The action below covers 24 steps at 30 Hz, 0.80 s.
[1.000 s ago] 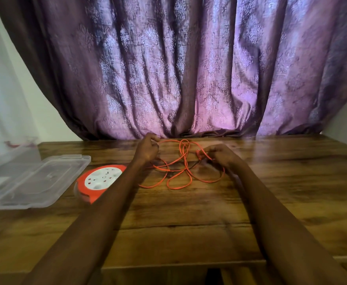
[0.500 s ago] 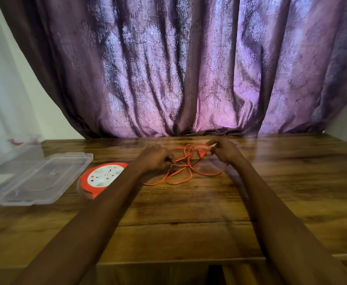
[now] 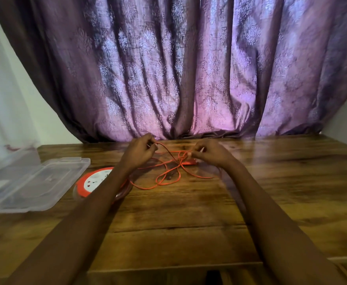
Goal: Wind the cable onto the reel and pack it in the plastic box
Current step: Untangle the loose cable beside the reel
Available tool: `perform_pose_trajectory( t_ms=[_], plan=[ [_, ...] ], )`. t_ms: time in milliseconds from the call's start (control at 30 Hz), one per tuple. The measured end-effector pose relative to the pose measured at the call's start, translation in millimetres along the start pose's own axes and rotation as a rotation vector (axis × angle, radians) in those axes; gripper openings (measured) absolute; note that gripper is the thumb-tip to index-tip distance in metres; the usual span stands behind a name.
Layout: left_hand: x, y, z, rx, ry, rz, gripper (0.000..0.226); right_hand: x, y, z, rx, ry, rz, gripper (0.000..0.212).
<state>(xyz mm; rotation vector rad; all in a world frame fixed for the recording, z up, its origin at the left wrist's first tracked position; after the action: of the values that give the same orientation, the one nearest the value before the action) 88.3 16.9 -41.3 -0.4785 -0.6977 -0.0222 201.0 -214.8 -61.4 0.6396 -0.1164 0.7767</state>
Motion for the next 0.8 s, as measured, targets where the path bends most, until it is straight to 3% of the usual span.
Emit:
perform_pose_trajectory(
  t_ms=[100,167,300,433,567,667,800],
  plan=[
    [2.3,-4.3,-0.2,-0.078,-0.005,0.022,0.003,-1.5,10.0,-27.7,-0.172,0.247,-0.13,0.037],
    [3.5,-4.6,-0.7,-0.115,-0.005,0.041,0.003,0.3,11.0,-35.9,-0.366,0.238,-0.119,0.039],
    [2.0,-4.2,0.0,-0.118,-0.019,0.05,0.003,2.1,13.8,-38.4,-0.471,0.139,-0.061,0.029],
    [-2.1,-1.3,5.1,-0.14,-0.066,0.061,0.009,0.1,-5.3,-16.6,-0.346,-0.024,-0.18,0.032],
    [-1.5,0.5,5.2,-0.418,0.035,0.09,0.015,-6.4,-19.1,-8.2,-0.269,-0.177,-0.237,0.017],
    [4.1,-5.0,0.7,-0.617,0.102,0.105,0.019,-7.3,-15.5,-17.2,-0.201,-0.113,-0.216,0.027],
    [8.1,-6.0,-2.9,-0.736,0.039,0.172,0.027,-5.2,-0.8,-26.9,-0.118,0.033,-0.024,0.04]
  ],
)
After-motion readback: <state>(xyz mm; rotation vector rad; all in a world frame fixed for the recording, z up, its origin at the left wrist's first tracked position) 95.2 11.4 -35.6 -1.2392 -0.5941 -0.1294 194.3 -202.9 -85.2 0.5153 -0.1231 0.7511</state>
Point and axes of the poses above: each hand's wrist, its own x-axis towards the middle knuckle, its own z-axis out of the back of the hand, y = z × x, the point moved 4 cm from there along x, towards the middle knuckle, and after that the axes turned 1 degree about y, right-handed, at the moved point
